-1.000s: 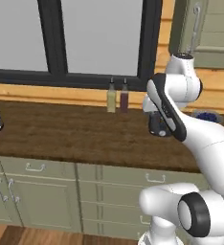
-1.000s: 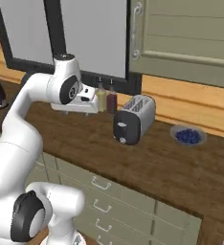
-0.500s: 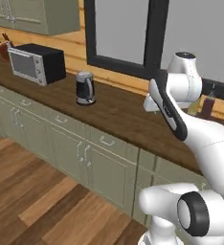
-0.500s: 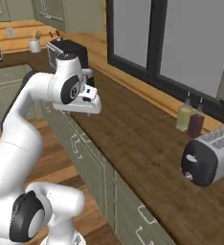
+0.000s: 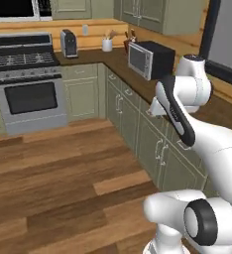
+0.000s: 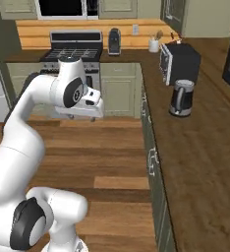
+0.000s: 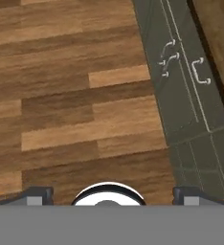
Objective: Navigate to the stand mixer.
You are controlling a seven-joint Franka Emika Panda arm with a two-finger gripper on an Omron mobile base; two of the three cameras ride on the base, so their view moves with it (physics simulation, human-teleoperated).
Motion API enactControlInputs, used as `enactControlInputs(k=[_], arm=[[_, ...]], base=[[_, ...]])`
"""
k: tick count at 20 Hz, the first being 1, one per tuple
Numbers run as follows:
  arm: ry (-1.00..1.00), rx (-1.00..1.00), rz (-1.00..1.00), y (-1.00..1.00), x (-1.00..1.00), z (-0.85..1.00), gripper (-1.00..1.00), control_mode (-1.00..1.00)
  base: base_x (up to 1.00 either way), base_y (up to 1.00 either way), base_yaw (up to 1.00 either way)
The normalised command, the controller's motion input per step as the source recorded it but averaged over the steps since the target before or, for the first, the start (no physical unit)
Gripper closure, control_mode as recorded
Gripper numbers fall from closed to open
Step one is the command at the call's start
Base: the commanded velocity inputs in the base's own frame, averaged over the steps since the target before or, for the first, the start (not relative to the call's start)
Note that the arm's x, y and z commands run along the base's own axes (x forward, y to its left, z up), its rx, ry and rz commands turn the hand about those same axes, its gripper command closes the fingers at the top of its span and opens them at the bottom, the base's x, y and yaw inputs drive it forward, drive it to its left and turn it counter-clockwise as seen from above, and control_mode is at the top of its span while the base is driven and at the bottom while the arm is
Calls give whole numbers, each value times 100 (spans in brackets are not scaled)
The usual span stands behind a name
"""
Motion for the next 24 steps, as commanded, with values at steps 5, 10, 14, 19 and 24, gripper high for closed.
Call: enactControlInputs(k=[5,10,14,19,24], arm=[[0,0,0,0,0,0,-100,100],[0,0,0,0,0,0,-100,100],[0,0,0,0,0,0,-100,100],[0,0,0,0,0,0,-100,100],[0,0,0,0,0,0,-100,100]], base=[[-12,3,84],[-15,15,82],[-18,17,81],[-21,20,79],[-13,29,79]])
